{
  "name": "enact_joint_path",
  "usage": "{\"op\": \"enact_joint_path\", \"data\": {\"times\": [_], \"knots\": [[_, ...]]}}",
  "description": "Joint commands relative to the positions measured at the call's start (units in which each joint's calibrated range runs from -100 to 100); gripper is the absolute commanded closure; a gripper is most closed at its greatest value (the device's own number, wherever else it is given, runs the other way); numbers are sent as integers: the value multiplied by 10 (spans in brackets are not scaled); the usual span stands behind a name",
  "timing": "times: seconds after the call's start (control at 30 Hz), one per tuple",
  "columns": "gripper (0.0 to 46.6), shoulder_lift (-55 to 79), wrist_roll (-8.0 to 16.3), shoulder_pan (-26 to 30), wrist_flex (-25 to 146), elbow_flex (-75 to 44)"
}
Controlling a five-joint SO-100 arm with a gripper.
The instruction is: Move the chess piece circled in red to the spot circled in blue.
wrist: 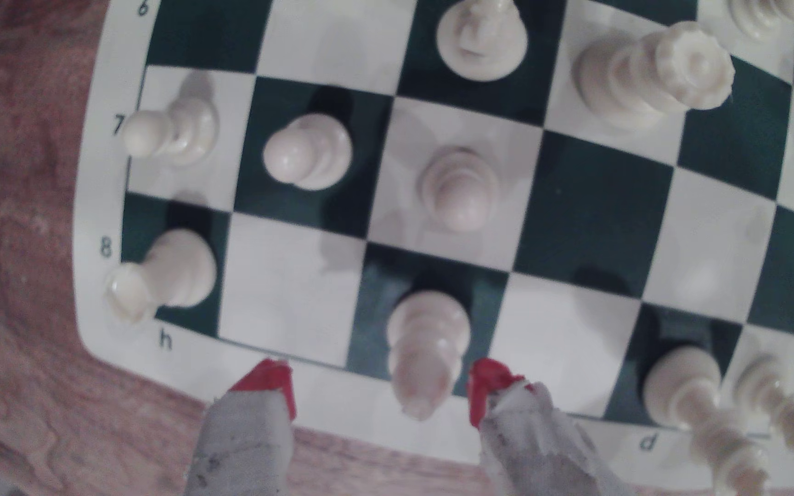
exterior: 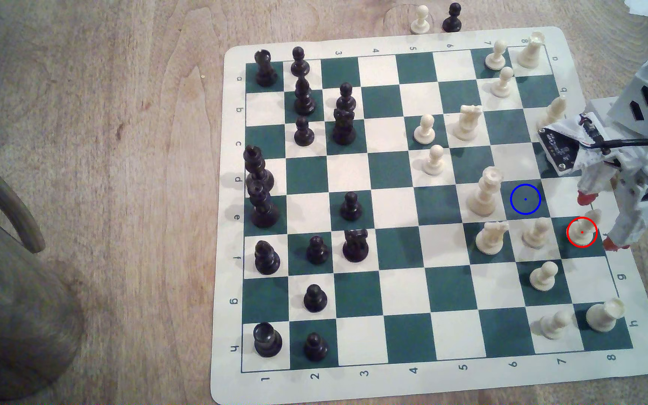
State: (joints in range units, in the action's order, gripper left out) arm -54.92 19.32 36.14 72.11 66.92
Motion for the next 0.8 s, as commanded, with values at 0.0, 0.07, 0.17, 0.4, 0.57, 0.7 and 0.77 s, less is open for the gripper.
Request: {"op": "enact_joint_path", "data": {"times": [0.0,0.07,0.17,0.4,0.57,0.7,0.77], "knots": [[273,-11,1,0,-9,-4],[272,-13,1,1,-14,1],[272,-14,2,2,-26,13],[272,-16,3,2,-38,33],[325,-17,2,3,-40,35],[388,-22,3,10,-40,42],[398,-23,3,11,-41,44]]}}
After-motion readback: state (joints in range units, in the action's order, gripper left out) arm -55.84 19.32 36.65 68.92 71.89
